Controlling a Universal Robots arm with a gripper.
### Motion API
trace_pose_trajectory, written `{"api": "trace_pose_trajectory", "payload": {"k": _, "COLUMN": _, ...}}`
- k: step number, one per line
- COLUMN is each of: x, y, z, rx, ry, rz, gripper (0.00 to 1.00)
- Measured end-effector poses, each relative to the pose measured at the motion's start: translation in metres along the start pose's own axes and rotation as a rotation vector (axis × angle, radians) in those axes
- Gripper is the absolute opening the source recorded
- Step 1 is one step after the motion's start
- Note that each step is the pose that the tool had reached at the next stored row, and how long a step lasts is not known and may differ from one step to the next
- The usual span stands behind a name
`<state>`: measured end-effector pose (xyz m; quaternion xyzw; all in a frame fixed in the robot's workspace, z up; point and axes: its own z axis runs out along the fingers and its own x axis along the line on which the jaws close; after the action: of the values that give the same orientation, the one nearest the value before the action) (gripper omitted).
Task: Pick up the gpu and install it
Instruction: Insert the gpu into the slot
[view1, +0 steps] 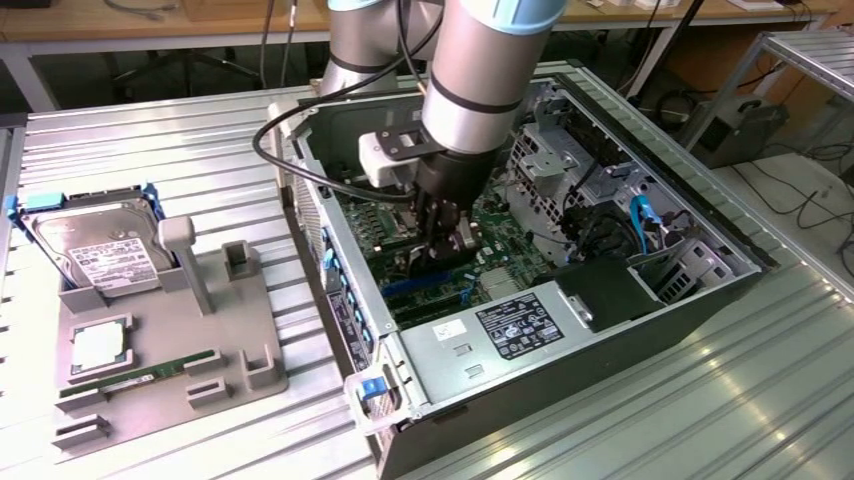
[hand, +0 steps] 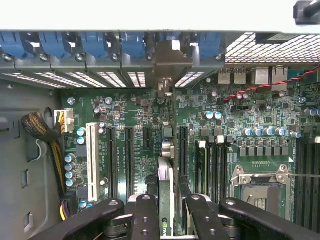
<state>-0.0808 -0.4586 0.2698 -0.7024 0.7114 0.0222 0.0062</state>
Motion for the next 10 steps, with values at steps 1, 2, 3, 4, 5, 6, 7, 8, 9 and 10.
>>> {"api": "trace_pose_trajectory", "payload": {"k": 1, "x": 0.0, "y": 0.0, "z": 0.0007, "rx": -0.0004, "ry": 0.0016, "rz": 0.0, "gripper": 0.26}}
{"api": "trace_pose_trajectory", "payload": {"k": 2, "x": 0.0, "y": 0.0, "z": 0.0011, "rx": -0.0014, "ry": 0.0025, "rz": 0.0, "gripper": 0.26}}
{"api": "trace_pose_trajectory", "payload": {"k": 3, "x": 0.0001, "y": 0.0, "z": 0.0013, "rx": -0.0042, "ry": 0.0033, "rz": 0.0, "gripper": 0.26}}
{"api": "trace_pose_trajectory", "payload": {"k": 4, "x": 0.0001, "y": 0.0, "z": 0.0013, "rx": -0.007, "ry": 0.0034, "rz": 0.0, "gripper": 0.26}}
{"api": "trace_pose_trajectory", "payload": {"k": 5, "x": 0.0001, "y": 0.0, "z": 0.0014, "rx": -0.01, "ry": 0.0033, "rz": 0.0, "gripper": 0.26}}
{"api": "trace_pose_trajectory", "payload": {"k": 6, "x": 0.0001, "y": -0.0001, "z": 0.0015, "rx": -0.0158, "ry": 0.0033, "rz": 0.001, "gripper": 0.26}}
{"api": "trace_pose_trajectory", "payload": {"k": 7, "x": 0.0001, "y": -0.0001, "z": 0.0016, "rx": -0.0205, "ry": 0.0033, "rz": 0.001, "gripper": 0.26}}
{"api": "trace_pose_trajectory", "payload": {"k": 8, "x": 0.0, "y": -0.0001, "z": 0.0016, "rx": -0.0244, "ry": 0.0038, "rz": 0.001, "gripper": 0.26}}
{"api": "trace_pose_trajectory", "payload": {"k": 9, "x": 0.0001, "y": 0.0, "z": 0.0016, "rx": -0.0271, "ry": 0.006, "rz": 0.001, "gripper": 0.26}}
{"api": "trace_pose_trajectory", "payload": {"k": 10, "x": 0.0001, "y": 0.0, "z": 0.0017, "rx": -0.0278, "ry": 0.0069, "rz": 0.001, "gripper": 0.26}}
